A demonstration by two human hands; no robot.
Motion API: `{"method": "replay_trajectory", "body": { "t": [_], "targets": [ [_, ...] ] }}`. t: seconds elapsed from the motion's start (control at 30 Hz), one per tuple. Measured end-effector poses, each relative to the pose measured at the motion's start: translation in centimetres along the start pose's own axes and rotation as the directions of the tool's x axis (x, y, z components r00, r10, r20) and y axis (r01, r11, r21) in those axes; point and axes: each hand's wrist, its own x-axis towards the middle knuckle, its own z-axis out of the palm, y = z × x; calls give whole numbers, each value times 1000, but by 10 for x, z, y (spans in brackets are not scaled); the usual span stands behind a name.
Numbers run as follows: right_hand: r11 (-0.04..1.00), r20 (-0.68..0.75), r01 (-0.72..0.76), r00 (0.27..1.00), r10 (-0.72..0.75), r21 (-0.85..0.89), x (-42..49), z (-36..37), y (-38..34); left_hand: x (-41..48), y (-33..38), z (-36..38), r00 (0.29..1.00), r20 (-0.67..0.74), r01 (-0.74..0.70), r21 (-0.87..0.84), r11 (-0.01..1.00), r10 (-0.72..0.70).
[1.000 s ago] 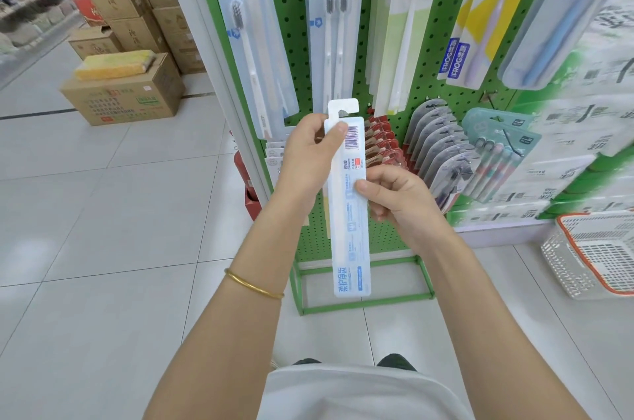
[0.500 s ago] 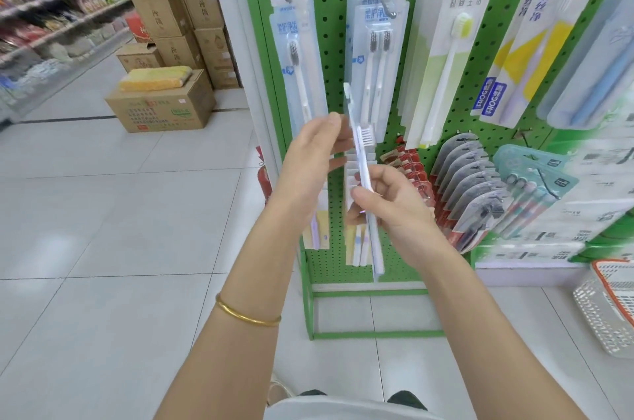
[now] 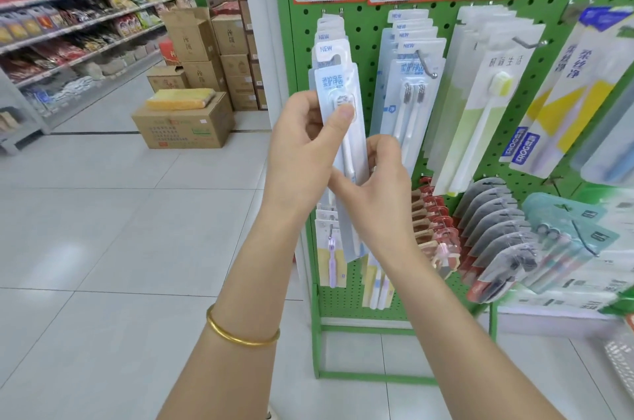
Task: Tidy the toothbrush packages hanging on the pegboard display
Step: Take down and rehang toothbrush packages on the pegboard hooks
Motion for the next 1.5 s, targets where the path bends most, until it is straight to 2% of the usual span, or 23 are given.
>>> {"method": "replay_trajectory", "body": {
  "t": [0.27, 0.37, 0.5, 0.7, 1.0, 1.2, 1.5],
  "targets": [
    [993, 27, 1, 1000, 2, -114, 9, 12, 5, 13, -12, -4, 998, -33, 55, -52, 997, -57],
    [990, 47, 16, 999, -10, -140, 13, 12, 11, 19, -17, -7, 997, -46, 60, -18, 998, -61],
    [998, -39, 58, 997, -59, -37, 34, 8, 15, 28, -23, -11, 999, -20, 35, 51, 998, -34],
    [981, -20, 150, 988, -154, -120, 83, 14, 9, 39, -31, -12, 999, 22, 38, 85, 996, -40],
    [977, -37, 134, 989, -142, -166, 113, 22, 10, 44, -32, -16, 996, 45, 70, 151, 986, -78],
    [981, -9, 132, 991, -135, -141, 113, 22, 9, 40, -29, -16, 997, 20, 64, 144, 987, -68],
    [989, -73, 149, 986, -151, -23, 110, 23, 7, 39, -26, -17, 999, -13, 41, 148, 988, -40]
  ]
}}
